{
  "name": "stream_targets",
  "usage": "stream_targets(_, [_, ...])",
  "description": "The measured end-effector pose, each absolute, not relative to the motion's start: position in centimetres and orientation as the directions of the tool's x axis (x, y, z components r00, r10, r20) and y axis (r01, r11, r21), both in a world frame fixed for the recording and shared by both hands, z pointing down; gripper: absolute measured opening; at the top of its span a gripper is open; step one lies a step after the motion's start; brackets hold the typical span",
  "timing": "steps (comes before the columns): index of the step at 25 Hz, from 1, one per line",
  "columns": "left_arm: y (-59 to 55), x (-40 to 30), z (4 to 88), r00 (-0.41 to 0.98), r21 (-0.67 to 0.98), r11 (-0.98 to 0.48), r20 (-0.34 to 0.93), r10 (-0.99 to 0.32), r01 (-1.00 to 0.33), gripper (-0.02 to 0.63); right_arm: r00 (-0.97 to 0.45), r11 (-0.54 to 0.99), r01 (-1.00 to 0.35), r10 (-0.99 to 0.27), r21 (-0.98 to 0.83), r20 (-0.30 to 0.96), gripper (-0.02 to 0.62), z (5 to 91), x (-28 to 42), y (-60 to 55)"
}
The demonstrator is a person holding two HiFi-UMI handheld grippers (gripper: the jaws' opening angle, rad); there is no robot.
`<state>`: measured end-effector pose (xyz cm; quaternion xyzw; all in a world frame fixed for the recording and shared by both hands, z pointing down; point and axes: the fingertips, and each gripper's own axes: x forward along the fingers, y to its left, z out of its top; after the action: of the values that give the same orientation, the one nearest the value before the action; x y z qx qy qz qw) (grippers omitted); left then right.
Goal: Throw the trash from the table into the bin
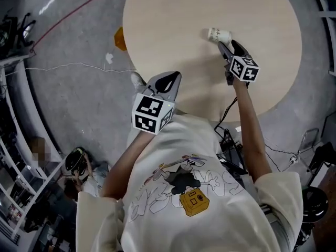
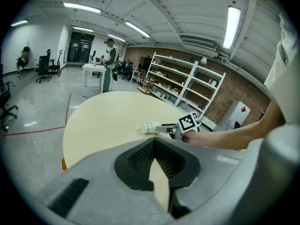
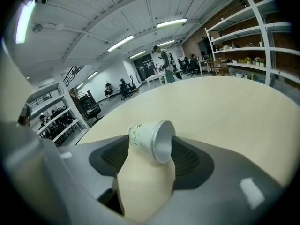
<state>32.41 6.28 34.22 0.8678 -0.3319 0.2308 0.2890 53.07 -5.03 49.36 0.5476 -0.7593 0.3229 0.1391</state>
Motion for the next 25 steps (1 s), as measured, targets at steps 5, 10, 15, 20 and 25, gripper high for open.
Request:
stream_targets(5, [6.0,31.3,33.4,0.663,0.342,-0.598,0.584,-0.469,-0.725,0.006,-0.376,0.248,-0.925,-0.716,-0.289,0.588,0.121,49.4,51.7,-5.6])
stream_targets(10, [6.2,31.3,33.3,0.674,0.341,-0.609,0.564,-0.477,-0.716,0.006,-0.386,0.27,-0.921,-0.733,-0.281,0.56,0.023,47.9,50.1,-4.8])
stream_targets(15, [7.3,31.6,32.9,0.694,0.344,-0.627,0.54,-0.477,-0.699,0.006,-0.433,0.317,-0.9,-0.729,-0.299,0.53,0.023,45.5,48.0,-3.0])
stream_targets(20, [7.5,30.9,32.4,0.706,0.351,-0.631,0.512,-0.489,-0.692,0.006,-0.496,0.349,-0.864,-0.706,-0.362,0.506,0.024,44.2,44.9,-0.7])
stream_targets(25, [7.0,29.5,32.1,0.712,0.357,-0.629,0.488,-0.505,-0.69,0.006,-0.566,0.409,-0.822,-0.663,-0.395,0.49,0.023,43.5,40.4,0.5])
